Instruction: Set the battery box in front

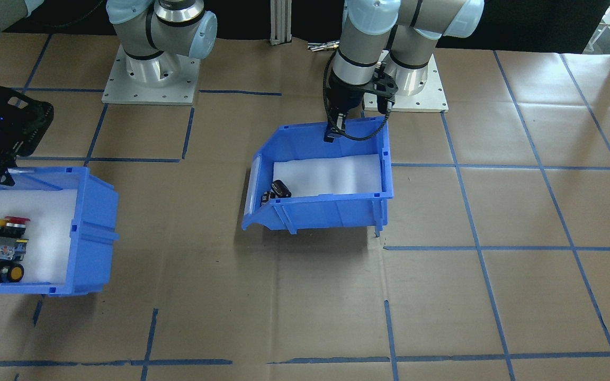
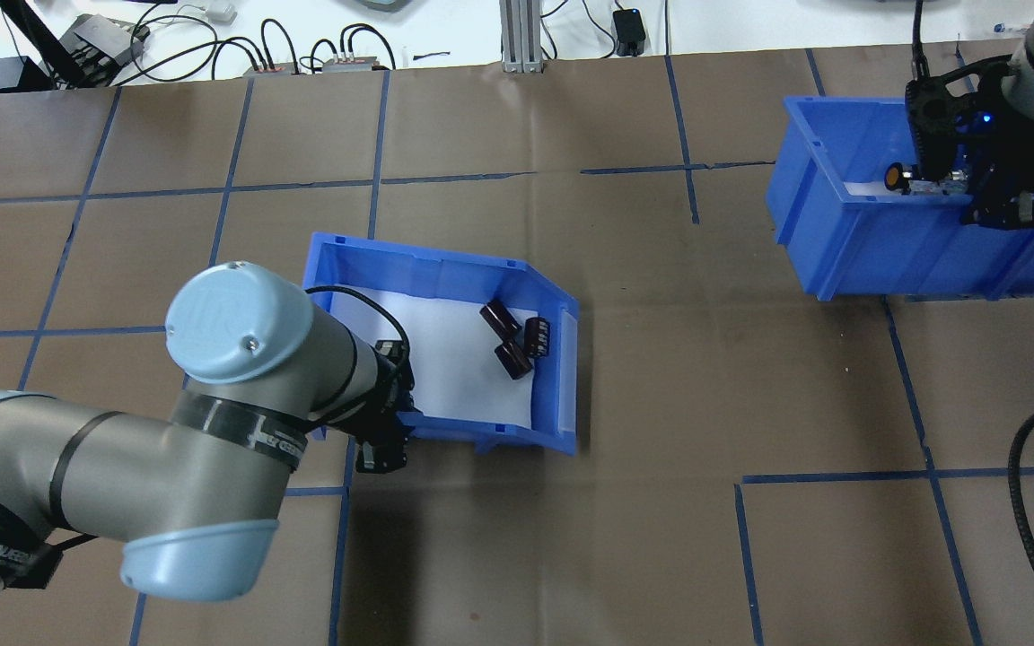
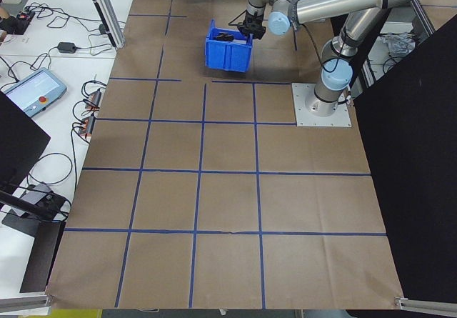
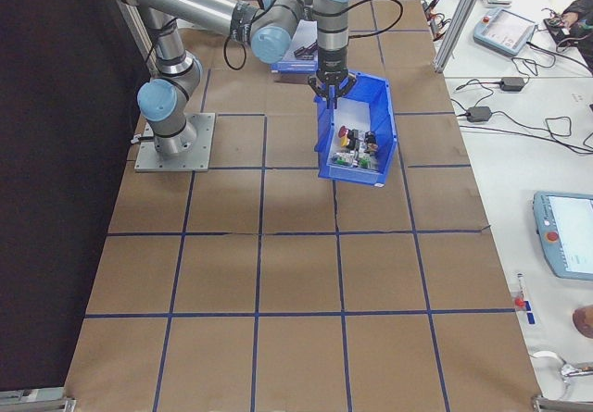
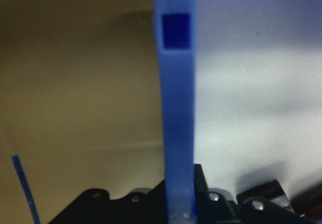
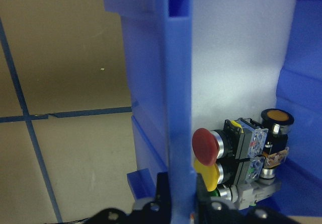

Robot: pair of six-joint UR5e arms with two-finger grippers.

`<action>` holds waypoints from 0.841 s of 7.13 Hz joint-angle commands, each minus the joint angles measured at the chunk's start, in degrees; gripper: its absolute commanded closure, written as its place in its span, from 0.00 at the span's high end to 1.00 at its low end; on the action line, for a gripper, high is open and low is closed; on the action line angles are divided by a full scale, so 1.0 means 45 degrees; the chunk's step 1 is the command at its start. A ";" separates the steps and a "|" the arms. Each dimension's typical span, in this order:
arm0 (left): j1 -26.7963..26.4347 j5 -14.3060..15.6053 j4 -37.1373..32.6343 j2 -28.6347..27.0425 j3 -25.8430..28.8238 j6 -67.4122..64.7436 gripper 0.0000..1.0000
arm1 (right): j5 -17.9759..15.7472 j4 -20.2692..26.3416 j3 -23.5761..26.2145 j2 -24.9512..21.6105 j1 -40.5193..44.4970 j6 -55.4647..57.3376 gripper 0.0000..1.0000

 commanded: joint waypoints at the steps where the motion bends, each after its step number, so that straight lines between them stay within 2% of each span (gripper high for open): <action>1: 0.1244 -0.0078 -0.0057 -0.0732 0.1166 0.1645 0.00 | -0.0043 -0.1152 0.1685 -0.1025 -0.0101 -0.0125 0.00; 2: 0.1265 -0.0407 -0.0077 -0.1878 0.2509 0.1748 0.00 | -0.0063 -0.1195 0.2001 -0.1318 -0.0101 -0.0125 0.00; 4: 0.1149 -0.1227 -0.0096 -0.4922 0.5632 0.1458 0.00 | -0.0237 -0.1176 0.2335 -0.1711 -0.0101 -0.0105 0.00; 6: 0.0935 -0.2495 -0.0096 -0.6764 0.7612 0.0076 0.00 | -0.0414 -0.0962 0.2666 -0.2158 -0.0082 -0.0125 0.00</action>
